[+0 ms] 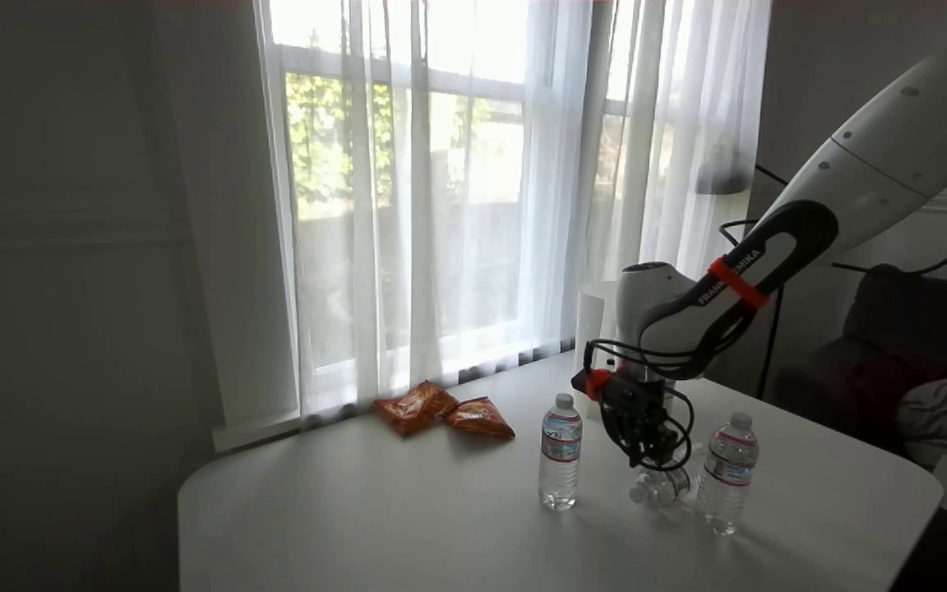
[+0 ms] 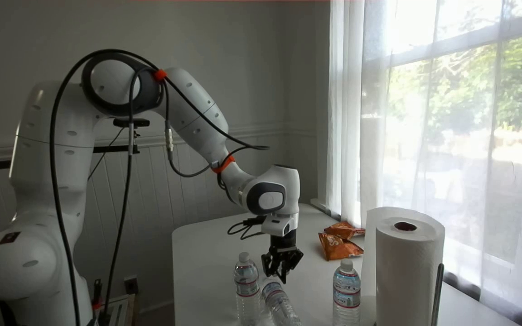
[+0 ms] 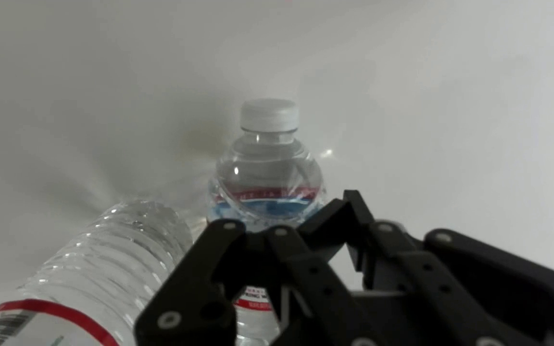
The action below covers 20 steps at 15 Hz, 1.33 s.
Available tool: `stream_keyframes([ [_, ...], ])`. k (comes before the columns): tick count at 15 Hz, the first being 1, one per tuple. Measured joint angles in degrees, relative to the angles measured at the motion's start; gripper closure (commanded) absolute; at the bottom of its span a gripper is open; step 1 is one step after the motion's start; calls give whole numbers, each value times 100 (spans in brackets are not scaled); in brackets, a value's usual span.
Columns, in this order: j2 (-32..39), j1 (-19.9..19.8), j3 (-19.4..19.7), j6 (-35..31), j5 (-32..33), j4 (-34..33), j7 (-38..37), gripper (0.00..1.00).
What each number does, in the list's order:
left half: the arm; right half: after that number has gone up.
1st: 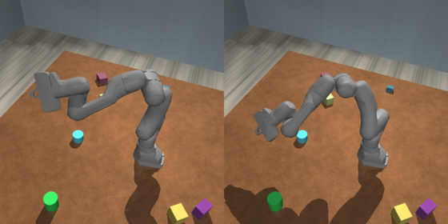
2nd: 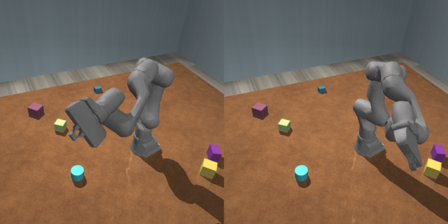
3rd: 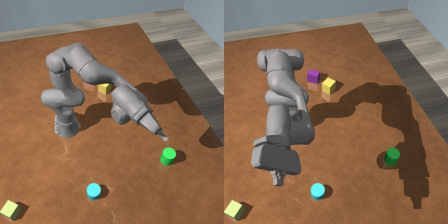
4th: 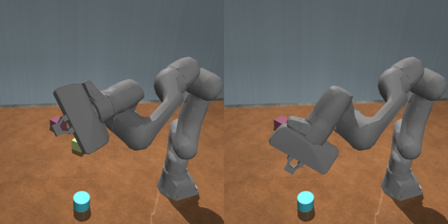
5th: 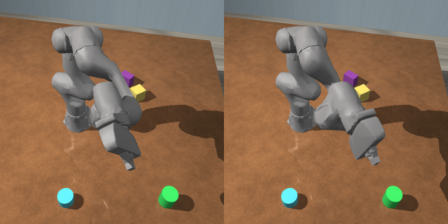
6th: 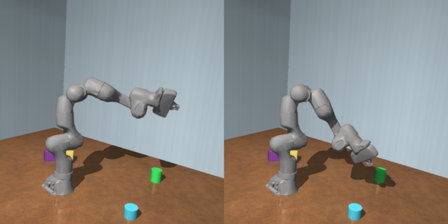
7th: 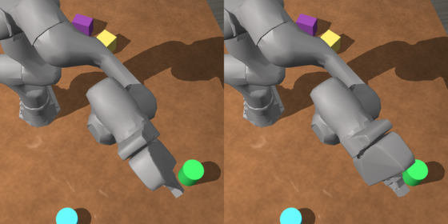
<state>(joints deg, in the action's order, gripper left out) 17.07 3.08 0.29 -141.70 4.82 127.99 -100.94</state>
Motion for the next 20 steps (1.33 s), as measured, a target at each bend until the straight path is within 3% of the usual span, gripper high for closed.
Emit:
stream_keyframes([
  [2,-2,-2,48,0,-59,-23,100,94],
  [3,-2,-2,68,0,-73,-32,135,70],
  [5,-2,-2,83,0,-105,-41,159,65],
  [14,2,24,0,144,-661,-77,394,3],
  [20,83,42,-15,225,-701,-68,406,0],
])
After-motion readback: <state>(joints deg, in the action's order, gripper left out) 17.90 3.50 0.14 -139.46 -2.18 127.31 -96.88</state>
